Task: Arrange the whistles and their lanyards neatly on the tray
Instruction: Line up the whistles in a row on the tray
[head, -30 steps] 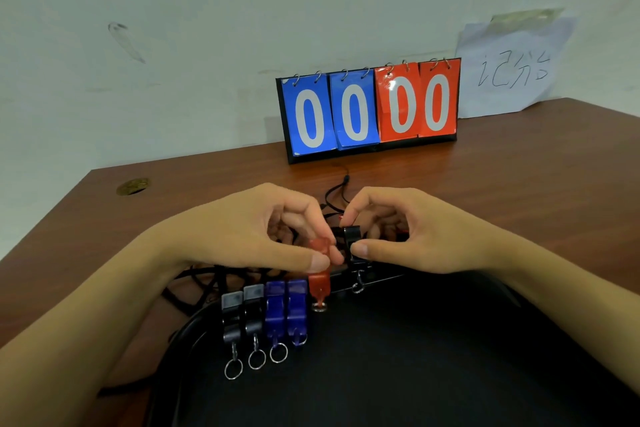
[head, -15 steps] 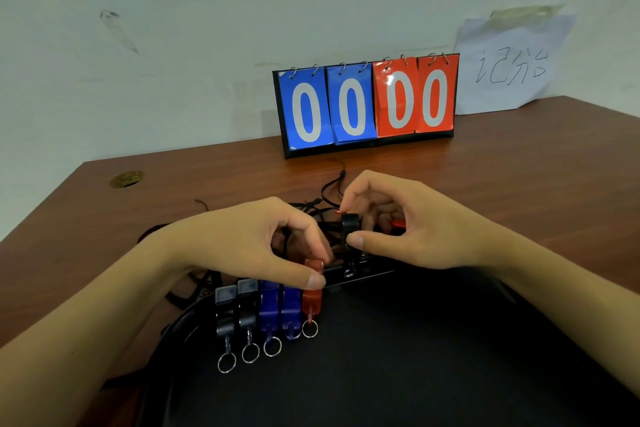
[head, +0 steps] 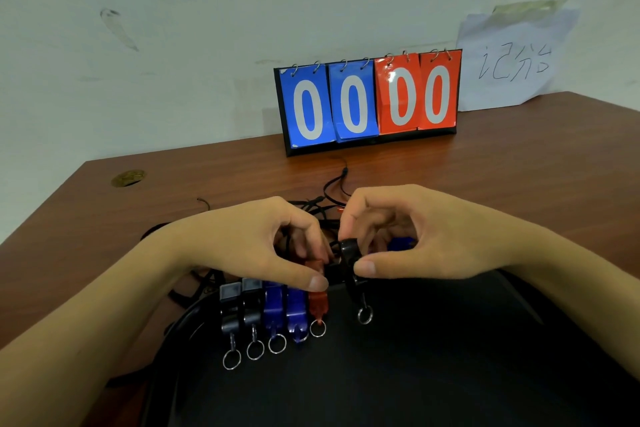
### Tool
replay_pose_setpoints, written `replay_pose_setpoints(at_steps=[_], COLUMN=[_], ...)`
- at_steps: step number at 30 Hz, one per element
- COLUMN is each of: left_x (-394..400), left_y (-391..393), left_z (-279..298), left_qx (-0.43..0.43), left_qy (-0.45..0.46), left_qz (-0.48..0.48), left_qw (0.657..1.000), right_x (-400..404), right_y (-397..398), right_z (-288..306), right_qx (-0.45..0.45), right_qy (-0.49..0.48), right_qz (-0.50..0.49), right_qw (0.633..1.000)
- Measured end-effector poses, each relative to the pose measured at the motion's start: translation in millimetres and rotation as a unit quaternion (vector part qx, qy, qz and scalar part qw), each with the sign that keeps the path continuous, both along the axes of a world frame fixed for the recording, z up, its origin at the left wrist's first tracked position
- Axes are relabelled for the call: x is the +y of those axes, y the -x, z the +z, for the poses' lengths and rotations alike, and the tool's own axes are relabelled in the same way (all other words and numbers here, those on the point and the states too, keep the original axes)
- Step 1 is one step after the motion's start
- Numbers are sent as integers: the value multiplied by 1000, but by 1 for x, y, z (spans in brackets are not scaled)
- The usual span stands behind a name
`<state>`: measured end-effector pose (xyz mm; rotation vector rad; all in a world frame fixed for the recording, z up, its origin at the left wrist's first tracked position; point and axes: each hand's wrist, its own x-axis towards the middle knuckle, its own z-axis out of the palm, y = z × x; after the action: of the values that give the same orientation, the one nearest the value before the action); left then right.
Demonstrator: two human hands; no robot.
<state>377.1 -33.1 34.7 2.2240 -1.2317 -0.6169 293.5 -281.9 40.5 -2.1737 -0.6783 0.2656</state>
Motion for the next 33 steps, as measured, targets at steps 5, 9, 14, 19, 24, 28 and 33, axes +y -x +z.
replay_pose_setpoints(at_steps=[5, 9, 14, 19, 24, 28, 33], left_x=[1, 2, 1, 0, 0, 0, 0], left_y=[1, 0, 2, 2, 2, 2, 1], left_z=[0, 1, 1, 2, 2, 2, 1], left_qx=[-2, 0, 1, -2, -9, -7, -10], left_qy=[1, -3, -8, -12, -20, -20, -21], left_qz=[1, 5, 12, 13, 16, 17, 23], left_qw=[1000, 1000, 1000, 1000, 1000, 1000, 999], right_x=[5, 7, 8, 8, 9, 11, 13], right_y=[-4, -4, -4, -4, -5, -7, -10], right_z=[-11, -16, -19, -19, -21, -26, -31], right_qx=[-45, -65, -69, -66, -70, -103, -115], right_qy=[43, 45, 49, 37, 55, 91, 104], right_qz=[-29, -33, -35, -31, -31, -46, -43], right_qw=[998, 996, 996, 997, 996, 989, 987])
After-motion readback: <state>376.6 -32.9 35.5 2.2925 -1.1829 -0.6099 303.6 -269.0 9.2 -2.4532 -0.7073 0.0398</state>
